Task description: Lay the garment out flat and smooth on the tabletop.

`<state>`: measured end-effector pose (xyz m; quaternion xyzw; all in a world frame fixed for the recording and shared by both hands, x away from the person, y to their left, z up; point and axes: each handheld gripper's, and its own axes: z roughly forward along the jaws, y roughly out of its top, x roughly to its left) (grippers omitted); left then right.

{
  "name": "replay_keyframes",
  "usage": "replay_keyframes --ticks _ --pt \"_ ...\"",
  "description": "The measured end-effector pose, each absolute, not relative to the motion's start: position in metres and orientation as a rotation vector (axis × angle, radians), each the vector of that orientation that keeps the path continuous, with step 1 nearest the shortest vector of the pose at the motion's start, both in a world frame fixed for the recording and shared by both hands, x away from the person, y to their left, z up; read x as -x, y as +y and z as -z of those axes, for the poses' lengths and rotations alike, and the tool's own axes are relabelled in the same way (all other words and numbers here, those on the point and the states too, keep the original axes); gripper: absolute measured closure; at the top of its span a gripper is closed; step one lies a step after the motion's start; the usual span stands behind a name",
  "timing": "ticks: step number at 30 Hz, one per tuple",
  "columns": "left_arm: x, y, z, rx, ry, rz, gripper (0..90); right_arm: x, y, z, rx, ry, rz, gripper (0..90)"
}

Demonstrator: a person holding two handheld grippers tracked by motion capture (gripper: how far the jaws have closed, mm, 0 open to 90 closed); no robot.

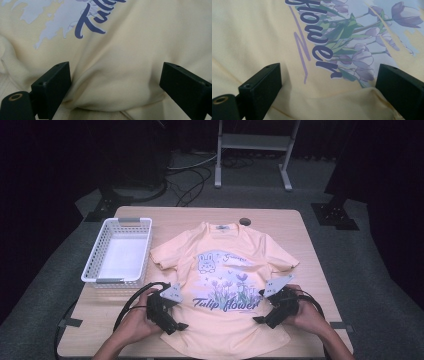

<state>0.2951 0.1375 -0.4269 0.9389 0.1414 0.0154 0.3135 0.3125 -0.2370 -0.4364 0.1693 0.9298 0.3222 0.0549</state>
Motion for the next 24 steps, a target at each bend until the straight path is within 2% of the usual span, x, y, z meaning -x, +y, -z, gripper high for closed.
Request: replay_keyframes --ticks 18,24 --pt "-0.335 0.122 0.428 -2.441 0.397 -0.063 9.8 -0.339 -0.247 0.436 -0.594 2.797 -0.979 6.3" --pt "-0.334 0.113 0.424 -2.384 0.375 -0.060 9.8 -0.345 -0.251 0.427 -0.674 2.714 -0.994 6.8"
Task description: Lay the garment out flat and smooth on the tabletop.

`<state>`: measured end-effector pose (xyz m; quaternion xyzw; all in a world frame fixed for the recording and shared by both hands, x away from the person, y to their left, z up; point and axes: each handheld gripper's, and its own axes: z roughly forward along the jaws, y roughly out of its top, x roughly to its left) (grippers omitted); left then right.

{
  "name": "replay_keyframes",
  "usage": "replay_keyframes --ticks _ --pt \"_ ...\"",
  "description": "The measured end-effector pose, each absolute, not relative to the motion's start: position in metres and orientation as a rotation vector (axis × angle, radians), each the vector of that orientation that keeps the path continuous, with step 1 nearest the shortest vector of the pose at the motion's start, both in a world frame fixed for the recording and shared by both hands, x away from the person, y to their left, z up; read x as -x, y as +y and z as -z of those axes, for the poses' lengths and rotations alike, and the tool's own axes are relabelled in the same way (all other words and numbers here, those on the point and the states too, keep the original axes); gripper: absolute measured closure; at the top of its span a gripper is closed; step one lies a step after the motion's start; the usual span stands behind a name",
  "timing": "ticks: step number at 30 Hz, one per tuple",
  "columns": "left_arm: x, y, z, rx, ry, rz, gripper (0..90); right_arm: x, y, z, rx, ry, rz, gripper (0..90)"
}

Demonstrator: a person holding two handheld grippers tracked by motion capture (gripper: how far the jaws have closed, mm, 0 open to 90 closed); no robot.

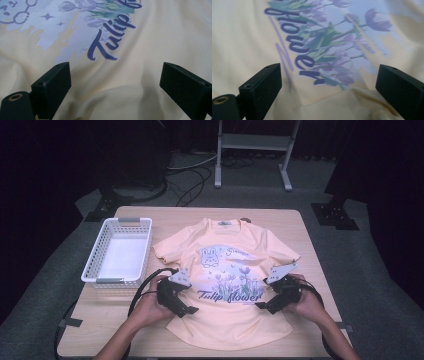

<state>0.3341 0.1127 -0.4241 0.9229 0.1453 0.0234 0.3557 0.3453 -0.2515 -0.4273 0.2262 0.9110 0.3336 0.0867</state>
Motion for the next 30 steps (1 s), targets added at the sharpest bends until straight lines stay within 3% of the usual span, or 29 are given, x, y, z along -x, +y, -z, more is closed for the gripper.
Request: replay_keyframes --ticks 12,24,30 --pt "-0.317 0.104 0.430 -2.401 0.323 -0.040 9.8 -0.350 -0.274 0.422 -0.796 2.630 -1.085 6.8" --pt "-0.318 0.103 0.433 -2.388 0.324 -0.029 9.7 -0.408 -0.293 0.411 -0.966 2.528 -1.081 6.5" --pt "-0.319 0.102 0.433 -2.386 0.328 -0.020 9.7 -0.428 -0.294 0.426 -1.070 2.574 -1.079 5.9"
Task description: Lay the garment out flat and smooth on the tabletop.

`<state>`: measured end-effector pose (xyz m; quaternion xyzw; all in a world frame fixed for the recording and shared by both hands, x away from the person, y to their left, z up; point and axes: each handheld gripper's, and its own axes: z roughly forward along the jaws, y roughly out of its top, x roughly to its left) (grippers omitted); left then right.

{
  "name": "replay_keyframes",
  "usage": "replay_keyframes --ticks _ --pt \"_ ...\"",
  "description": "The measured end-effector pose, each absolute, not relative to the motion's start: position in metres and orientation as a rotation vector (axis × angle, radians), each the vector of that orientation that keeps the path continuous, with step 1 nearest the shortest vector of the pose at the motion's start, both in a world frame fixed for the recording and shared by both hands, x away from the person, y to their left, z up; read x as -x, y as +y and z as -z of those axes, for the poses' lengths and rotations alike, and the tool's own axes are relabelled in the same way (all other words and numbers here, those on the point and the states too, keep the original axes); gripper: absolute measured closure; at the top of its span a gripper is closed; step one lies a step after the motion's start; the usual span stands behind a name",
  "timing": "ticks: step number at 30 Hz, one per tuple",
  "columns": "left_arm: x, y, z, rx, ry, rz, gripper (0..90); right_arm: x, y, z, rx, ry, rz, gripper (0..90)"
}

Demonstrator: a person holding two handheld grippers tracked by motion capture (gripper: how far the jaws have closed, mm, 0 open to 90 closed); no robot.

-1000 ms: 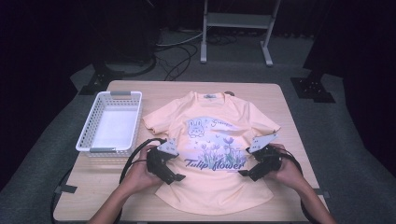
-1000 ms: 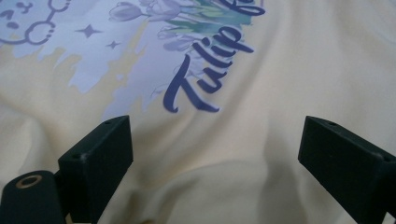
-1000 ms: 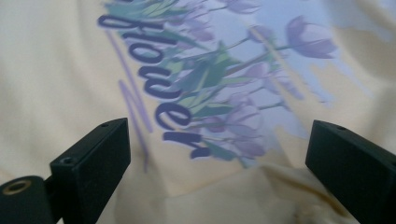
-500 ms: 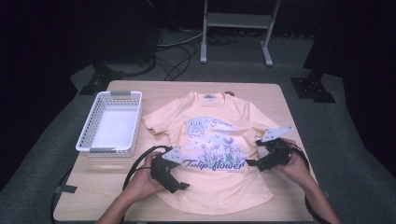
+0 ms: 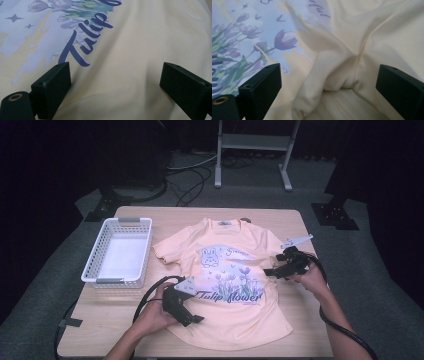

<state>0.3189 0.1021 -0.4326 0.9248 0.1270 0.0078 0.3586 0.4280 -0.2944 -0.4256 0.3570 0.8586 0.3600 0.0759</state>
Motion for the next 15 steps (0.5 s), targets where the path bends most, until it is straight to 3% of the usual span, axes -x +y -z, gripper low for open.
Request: replay_keyframes --ticks 15 --pt "-0.315 0.105 0.435 -2.359 0.337 -0.026 9.7 -0.408 -0.305 0.432 -1.118 2.614 -1.033 5.3"
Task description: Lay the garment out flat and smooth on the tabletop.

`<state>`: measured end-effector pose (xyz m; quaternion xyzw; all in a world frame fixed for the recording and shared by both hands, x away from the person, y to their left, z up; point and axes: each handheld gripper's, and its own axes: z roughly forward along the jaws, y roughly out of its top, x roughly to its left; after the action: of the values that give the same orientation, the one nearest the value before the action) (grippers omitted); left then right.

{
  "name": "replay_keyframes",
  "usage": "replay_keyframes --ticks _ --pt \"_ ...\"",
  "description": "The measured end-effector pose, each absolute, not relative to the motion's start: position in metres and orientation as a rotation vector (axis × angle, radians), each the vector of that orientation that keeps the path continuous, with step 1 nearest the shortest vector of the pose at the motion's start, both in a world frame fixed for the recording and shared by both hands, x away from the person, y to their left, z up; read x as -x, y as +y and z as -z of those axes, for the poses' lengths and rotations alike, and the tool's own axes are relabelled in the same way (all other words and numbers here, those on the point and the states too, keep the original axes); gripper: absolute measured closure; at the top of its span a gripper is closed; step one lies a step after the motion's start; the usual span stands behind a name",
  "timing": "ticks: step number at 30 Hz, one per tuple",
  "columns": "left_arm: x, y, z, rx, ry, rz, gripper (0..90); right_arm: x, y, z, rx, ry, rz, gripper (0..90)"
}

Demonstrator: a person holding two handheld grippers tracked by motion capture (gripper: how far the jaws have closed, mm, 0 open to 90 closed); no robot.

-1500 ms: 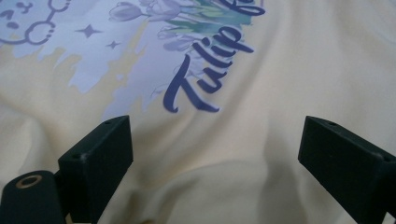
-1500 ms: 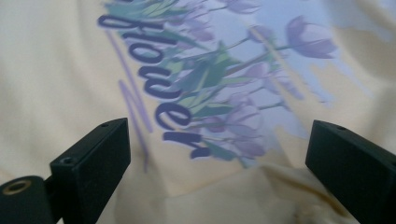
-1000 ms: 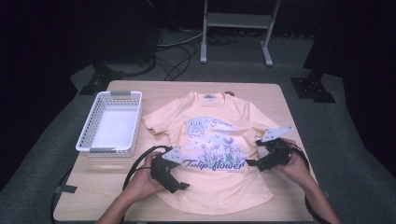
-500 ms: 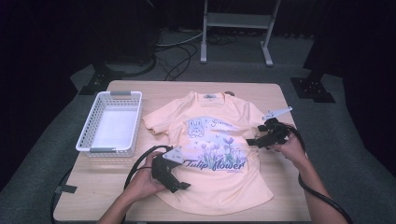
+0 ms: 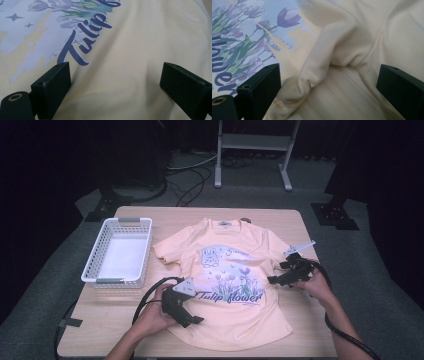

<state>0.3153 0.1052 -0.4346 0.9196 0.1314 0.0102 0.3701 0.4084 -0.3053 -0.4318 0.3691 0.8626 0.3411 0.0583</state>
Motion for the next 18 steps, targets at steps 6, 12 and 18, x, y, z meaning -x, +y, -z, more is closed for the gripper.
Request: replay_keyframes --ticks 6,12,18 --pt "-0.315 0.110 0.427 -2.322 0.348 -0.098 9.6 -0.389 -0.293 0.419 -1.023 2.569 -1.111 5.7" --pt "-0.317 0.120 0.420 -2.289 0.393 -0.152 9.6 -0.370 -0.277 0.412 -0.941 2.572 -1.139 5.4" --pt "-0.311 0.135 0.417 -2.261 0.444 -0.186 9.6 -0.348 -0.274 0.409 -0.924 2.555 -1.177 5.3"
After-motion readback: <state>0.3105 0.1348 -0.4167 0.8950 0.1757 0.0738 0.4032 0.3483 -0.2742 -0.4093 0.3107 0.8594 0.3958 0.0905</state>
